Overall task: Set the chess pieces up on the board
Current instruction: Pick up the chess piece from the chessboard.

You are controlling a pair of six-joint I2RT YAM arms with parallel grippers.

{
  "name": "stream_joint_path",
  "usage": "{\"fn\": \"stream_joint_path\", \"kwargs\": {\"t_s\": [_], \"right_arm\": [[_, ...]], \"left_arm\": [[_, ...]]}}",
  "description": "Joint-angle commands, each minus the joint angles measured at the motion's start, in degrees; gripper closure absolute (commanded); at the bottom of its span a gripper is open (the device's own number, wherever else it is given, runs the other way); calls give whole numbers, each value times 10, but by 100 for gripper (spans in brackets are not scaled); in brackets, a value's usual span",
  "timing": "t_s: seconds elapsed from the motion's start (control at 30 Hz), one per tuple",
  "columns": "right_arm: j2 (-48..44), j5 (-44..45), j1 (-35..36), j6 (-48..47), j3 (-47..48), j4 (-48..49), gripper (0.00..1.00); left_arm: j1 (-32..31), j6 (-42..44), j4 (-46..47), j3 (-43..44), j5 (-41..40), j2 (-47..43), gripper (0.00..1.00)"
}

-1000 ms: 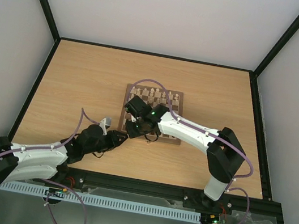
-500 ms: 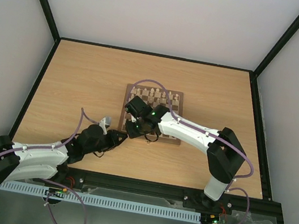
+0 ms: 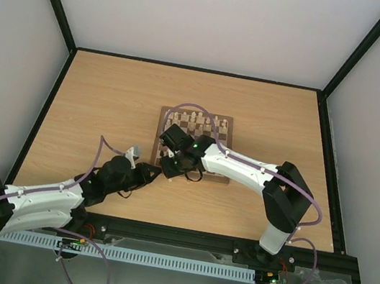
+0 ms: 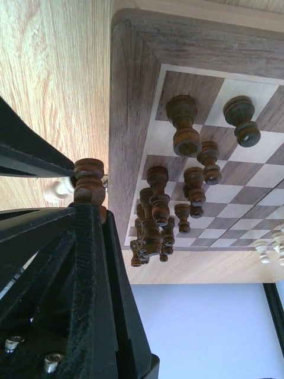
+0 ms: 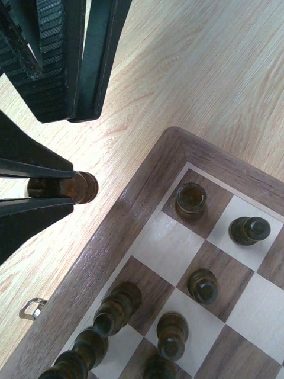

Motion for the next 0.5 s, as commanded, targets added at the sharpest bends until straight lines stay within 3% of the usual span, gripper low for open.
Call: {"fn": "stream_joint_path", "kwargs": {"t_s": [0.0, 0.17, 0.33, 0.47], "right_arm": [[-27, -5, 1, 2, -6, -7, 94], [-27, 2, 0, 2, -4, -8, 94], [-24, 0, 0, 3, 7, -12, 94], [-26, -2, 0, 2, 11, -20, 94]], "left_arm": [[4, 22, -31, 20, 4, -9, 83], [4, 21, -48, 9, 9, -33, 81], [1, 20, -49, -3, 9, -63, 70], [1, 21, -64, -8, 4, -83, 69]]}}
